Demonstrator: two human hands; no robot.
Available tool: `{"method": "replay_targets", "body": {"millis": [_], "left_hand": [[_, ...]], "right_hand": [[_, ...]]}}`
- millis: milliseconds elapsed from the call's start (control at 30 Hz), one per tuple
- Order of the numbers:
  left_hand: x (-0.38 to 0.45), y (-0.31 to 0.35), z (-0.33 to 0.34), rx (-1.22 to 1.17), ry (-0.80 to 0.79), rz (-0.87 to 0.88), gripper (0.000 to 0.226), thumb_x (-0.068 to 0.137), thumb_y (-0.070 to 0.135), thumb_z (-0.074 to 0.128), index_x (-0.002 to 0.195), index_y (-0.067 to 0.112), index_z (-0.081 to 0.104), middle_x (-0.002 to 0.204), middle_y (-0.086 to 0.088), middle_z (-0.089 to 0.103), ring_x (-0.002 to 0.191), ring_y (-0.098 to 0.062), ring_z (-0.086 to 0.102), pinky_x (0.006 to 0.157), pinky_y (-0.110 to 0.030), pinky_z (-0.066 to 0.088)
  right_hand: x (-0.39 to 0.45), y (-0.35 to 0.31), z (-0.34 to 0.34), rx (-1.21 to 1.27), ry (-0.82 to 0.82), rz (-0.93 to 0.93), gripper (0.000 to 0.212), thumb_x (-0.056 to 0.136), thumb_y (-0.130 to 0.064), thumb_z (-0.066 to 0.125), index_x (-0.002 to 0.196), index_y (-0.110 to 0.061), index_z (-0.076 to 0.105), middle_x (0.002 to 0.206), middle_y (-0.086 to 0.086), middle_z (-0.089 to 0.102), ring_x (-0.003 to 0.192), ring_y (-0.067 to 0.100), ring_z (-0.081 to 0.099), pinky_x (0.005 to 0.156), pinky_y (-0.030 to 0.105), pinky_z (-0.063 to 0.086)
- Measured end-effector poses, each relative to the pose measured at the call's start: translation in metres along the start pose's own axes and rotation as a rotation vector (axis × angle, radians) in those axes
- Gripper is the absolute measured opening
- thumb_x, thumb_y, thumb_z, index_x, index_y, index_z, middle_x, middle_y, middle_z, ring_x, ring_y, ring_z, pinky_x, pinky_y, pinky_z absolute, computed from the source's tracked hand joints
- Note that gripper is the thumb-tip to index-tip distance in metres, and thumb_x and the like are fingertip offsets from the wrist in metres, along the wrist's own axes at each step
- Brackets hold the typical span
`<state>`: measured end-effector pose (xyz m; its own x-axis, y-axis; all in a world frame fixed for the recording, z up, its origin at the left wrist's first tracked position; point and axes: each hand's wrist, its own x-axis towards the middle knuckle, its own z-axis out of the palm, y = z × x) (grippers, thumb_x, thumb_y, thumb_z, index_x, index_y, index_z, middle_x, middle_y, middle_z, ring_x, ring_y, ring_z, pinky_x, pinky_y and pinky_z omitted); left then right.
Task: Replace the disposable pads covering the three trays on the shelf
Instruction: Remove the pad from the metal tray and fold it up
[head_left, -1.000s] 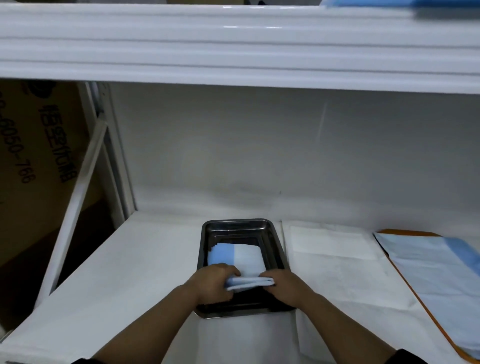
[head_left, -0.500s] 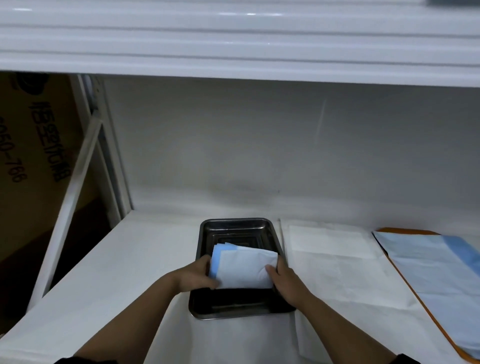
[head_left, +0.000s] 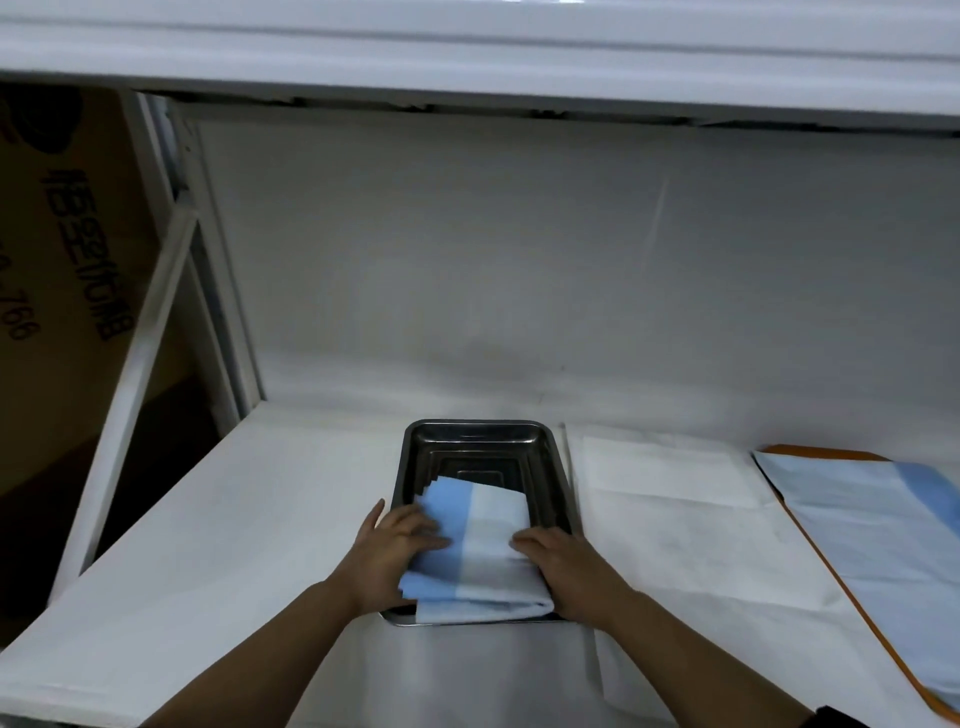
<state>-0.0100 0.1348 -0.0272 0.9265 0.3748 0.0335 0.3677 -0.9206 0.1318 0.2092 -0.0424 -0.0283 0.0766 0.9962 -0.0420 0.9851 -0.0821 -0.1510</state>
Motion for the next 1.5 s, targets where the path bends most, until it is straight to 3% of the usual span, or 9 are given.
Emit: {"method": "replay_targets", "body": {"millis": [133, 267, 467, 567, 833, 1000, 1167, 1267, 1500], "left_hand": [[-0.002, -0.001, 0.005, 0.213, -0.057, 0.138, 0.107, 0.038, 0.053, 0.080, 0.136, 0.034, 0.039, 0.141, 0.006, 0.049, 0.132, -0.021, 0.041, 0.100, -0.050, 0.033], [0.001, -0.005, 0.010, 0.166, -0.052, 0.135, 0.097, 0.032, 0.058, 0.076, 0.123, 0.040, 0.046, 0.119, 0.022, 0.063, 0.114, -0.010, 0.061, 0.084, -0.039, 0.054], [0.003, 0.008, 0.002, -0.080, 0.043, -0.112, 0.045, 0.072, 0.030, 0.049, 0.115, 0.035, 0.063, 0.119, 0.016, 0.060, 0.122, -0.005, 0.049, 0.111, -0.023, 0.011], [0.009, 0.009, 0.001, -0.253, 0.115, -0.304, 0.027, 0.090, 0.045, 0.051, 0.107, 0.024, 0.056, 0.099, 0.002, 0.062, 0.104, -0.017, 0.056, 0.091, -0.020, 0.033], [0.029, 0.024, -0.005, -0.273, 0.224, -0.492, 0.078, 0.090, 0.025, 0.046, 0.150, 0.020, -0.004, 0.096, -0.006, 0.068, 0.088, -0.026, 0.057, 0.096, -0.032, 0.038], [0.039, 0.036, 0.003, -0.029, 0.137, -0.525, 0.064, 0.093, 0.022, 0.038, 0.151, 0.022, 0.009, 0.147, -0.011, 0.033, 0.132, -0.027, 0.037, 0.116, -0.040, 0.018], [0.050, 0.035, 0.009, 0.104, 0.081, -0.278, 0.065, 0.090, 0.039, 0.015, 0.153, 0.025, 0.005, 0.157, -0.005, -0.021, 0.147, -0.023, -0.012, 0.117, -0.039, -0.009], [0.061, 0.037, 0.016, 0.099, 0.006, -0.172, 0.093, 0.063, 0.049, -0.016, 0.152, 0.024, -0.005, 0.149, 0.003, -0.028, 0.145, -0.018, -0.020, 0.112, -0.035, -0.017], [0.072, 0.033, 0.034, 0.076, -0.088, -0.139, 0.122, 0.044, 0.075, -0.045, 0.149, 0.019, -0.017, 0.158, -0.007, -0.019, 0.146, -0.022, -0.016, 0.111, -0.033, -0.017]], "right_hand": [[-0.003, -0.006, -0.001, 0.044, -0.065, -0.015, 0.068, 0.090, -0.021, 0.061, 0.149, -0.016, 0.027, 0.156, -0.001, 0.023, 0.141, 0.018, 0.028, 0.113, 0.027, 0.022], [-0.003, -0.003, 0.003, 0.126, -0.043, -0.028, 0.059, 0.092, -0.011, 0.057, 0.146, -0.021, 0.035, 0.155, -0.005, 0.026, 0.143, 0.010, 0.024, 0.111, 0.012, 0.012], [0.005, -0.008, 0.001, 0.421, 0.074, 0.155, 0.026, 0.091, -0.025, 0.055, 0.110, -0.012, 0.068, 0.111, 0.006, 0.068, 0.102, 0.019, 0.062, 0.094, 0.037, 0.048], [0.011, -0.015, -0.007, 0.505, 0.162, 0.307, 0.038, 0.093, -0.043, 0.054, 0.122, -0.019, 0.060, 0.112, -0.002, 0.067, 0.099, 0.013, 0.063, 0.086, 0.026, 0.049], [0.043, -0.028, -0.005, 0.543, 0.241, 0.625, 0.056, 0.100, -0.030, 0.041, 0.148, -0.018, 0.015, 0.120, 0.009, 0.061, 0.100, 0.026, 0.061, 0.085, 0.036, 0.049], [0.050, -0.034, 0.006, 0.356, 0.269, 0.534, 0.072, 0.097, -0.016, 0.039, 0.151, -0.033, -0.004, 0.141, 0.007, 0.034, 0.093, 0.022, 0.059, 0.070, 0.031, 0.048], [0.053, -0.031, 0.006, 0.021, 0.178, 0.372, 0.067, 0.095, -0.015, 0.036, 0.152, -0.028, 0.005, 0.160, 0.005, -0.011, 0.145, 0.024, 0.010, 0.110, 0.038, 0.028], [0.054, -0.027, 0.007, -0.033, 0.076, 0.325, 0.066, 0.096, -0.021, 0.033, 0.153, -0.020, 0.000, 0.158, 0.001, -0.020, 0.147, 0.018, -0.012, 0.117, 0.037, 0.013], [0.056, -0.012, 0.015, -0.023, -0.011, 0.310, 0.062, 0.100, -0.033, 0.023, 0.152, -0.014, -0.004, 0.160, 0.001, -0.010, 0.147, 0.014, -0.010, 0.118, 0.030, -0.002]]}}
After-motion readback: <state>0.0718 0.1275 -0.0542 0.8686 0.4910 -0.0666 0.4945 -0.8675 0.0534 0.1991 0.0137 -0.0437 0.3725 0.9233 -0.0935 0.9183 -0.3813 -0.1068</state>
